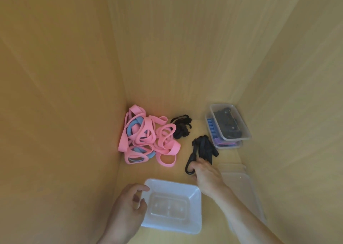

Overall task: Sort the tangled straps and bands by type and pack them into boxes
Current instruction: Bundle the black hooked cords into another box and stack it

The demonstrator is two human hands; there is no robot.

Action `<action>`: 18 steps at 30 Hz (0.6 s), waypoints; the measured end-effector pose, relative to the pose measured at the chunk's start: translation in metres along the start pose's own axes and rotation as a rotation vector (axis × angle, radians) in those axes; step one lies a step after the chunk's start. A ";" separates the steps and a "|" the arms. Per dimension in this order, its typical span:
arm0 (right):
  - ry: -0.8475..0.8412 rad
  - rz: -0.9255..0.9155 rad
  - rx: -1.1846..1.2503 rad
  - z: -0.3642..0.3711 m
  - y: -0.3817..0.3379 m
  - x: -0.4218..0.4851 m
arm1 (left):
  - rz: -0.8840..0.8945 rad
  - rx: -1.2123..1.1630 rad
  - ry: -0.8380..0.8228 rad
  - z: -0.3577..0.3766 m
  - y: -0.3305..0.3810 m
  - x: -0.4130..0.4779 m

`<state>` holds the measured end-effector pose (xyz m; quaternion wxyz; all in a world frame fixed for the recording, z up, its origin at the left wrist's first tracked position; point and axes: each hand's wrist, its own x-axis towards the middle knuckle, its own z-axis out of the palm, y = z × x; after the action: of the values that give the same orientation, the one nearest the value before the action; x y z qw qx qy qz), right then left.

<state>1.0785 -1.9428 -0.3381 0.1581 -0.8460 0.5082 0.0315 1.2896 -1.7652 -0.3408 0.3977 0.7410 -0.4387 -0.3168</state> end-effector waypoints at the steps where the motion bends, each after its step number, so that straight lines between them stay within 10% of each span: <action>1: 0.000 0.007 0.005 0.001 0.001 -0.001 | -0.005 0.000 0.003 0.000 0.000 0.000; 18: 0.315 0.020 0.983 -0.132 -0.003 -0.045 | 0.284 0.115 0.054 0.007 0.079 0.021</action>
<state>1.0452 -1.9426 -0.2024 0.4581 -0.6614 0.4888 -0.3374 1.2612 -1.8104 -0.2783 0.4070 0.7012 -0.5458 -0.2117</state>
